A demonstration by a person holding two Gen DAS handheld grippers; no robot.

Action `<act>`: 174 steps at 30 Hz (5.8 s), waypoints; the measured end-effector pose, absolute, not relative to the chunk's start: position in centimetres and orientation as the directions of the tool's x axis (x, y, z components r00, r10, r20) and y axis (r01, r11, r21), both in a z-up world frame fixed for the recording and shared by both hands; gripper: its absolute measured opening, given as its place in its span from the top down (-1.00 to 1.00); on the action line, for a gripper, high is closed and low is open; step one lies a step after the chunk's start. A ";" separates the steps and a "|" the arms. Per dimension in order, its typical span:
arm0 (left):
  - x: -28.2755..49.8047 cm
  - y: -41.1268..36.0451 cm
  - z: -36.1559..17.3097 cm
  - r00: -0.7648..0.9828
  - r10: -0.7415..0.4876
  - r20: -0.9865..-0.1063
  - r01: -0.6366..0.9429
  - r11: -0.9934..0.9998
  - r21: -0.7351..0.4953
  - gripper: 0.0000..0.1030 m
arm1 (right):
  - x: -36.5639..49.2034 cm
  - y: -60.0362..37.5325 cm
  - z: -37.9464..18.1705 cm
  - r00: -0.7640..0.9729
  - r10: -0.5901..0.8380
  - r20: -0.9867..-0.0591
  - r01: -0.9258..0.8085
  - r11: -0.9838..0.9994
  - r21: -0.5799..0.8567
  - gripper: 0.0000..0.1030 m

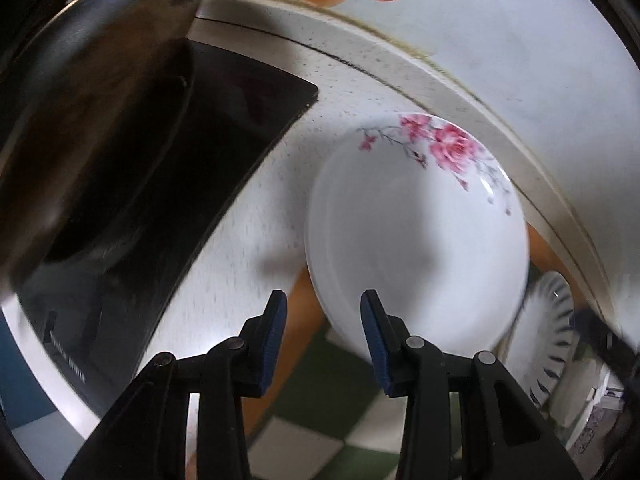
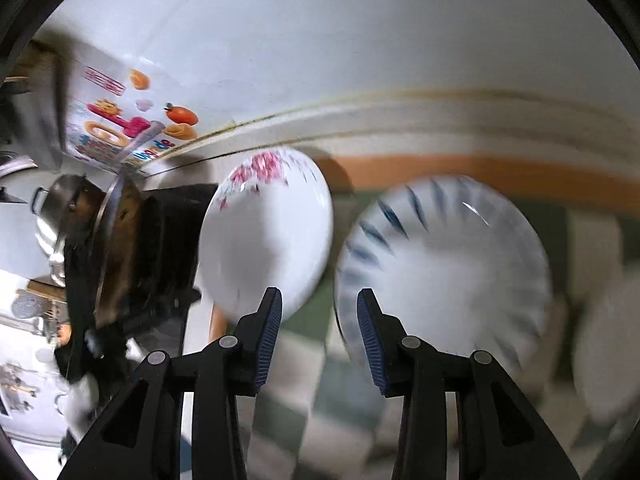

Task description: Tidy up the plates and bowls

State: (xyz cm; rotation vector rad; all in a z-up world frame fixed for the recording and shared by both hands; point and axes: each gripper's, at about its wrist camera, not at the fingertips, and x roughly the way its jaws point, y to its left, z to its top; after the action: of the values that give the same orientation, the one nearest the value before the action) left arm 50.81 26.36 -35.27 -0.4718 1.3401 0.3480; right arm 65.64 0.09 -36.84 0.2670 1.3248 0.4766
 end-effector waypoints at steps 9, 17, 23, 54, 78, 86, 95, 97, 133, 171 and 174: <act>52.8 26.7 -38.3 0.161 -0.060 -0.985 -0.472 0.872 -0.130 0.30 | 74.5 5.5 -42.6 0.121 0.380 -0.917 -0.225 0.910 0.347 0.19; 52.5 26.9 -38.8 0.245 -0.084 -0.966 -0.468 0.862 -0.194 0.53 | 76.5 6.8 -45.5 0.063 0.431 -0.900 -0.239 0.882 0.406 0.69; 51.8 26.7 -39.1 0.269 -0.091 -0.959 -0.448 0.870 -0.208 0.53 | 74.8 6.6 -44.6 0.099 0.424 -0.900 -0.266 0.883 0.387 0.73; 39.9 12.1 -27.2 0.326 -0.201 -0.924 -0.068 0.970 -0.235 0.53 | 50.1 -15.5 -32.8 0.284 0.503 -0.816 -0.104 0.862 0.495 0.84; 35.8 1.3 -36.8 0.105 -0.095 -0.990 0.069 0.994 -0.088 0.52 | 37.9 -25.8 -42.9 0.169 0.489 -0.856 0.104 0.855 0.509 0.85; 36.2 -0.1 -37.7 0.087 -0.034 -0.996 0.092 0.995 -0.026 0.53 | 38.5 -25.5 -42.8 0.153 0.452 -0.879 0.091 0.879 0.468 0.85; 36.4 -0.8 -38.0 0.055 -0.016 -0.998 0.116 0.993 -0.009 0.53 | 39.1 -23.8 -42.0 0.080 0.357 -0.931 0.052 0.931 0.361 0.79; 36.8 -0.6 -37.9 0.046 -0.019 -0.999 0.114 0.993 -0.014 0.51 | 39.1 -23.8 -42.0 0.070 0.351 -0.934 0.059 0.933 0.355 0.80; 57.0 8.4 -39.6 0.040 -0.228 -0.973 -0.151 0.961 -0.231 0.68 | 70.6 -16.1 -44.2 0.003 0.338 -0.941 -0.014 0.941 0.338 0.45; 44.9 2.8 -29.1 0.099 -0.193 -0.976 0.047 0.981 -0.190 0.69 | 51.1 -20.4 -35.8 0.009 0.429 -0.903 -0.057 0.902 0.428 0.80; 42.9 2.1 -30.1 0.065 -0.189 -0.980 0.058 0.981 -0.186 0.69 | 47.6 -21.1 -36.7 -0.012 0.439 -0.899 -0.036 0.898 0.439 0.80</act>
State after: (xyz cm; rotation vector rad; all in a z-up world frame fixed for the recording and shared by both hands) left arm 42.90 2.08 -30.12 -0.1069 1.4948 -0.1869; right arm 47.55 -21.15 -36.70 0.3265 1.5452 0.3864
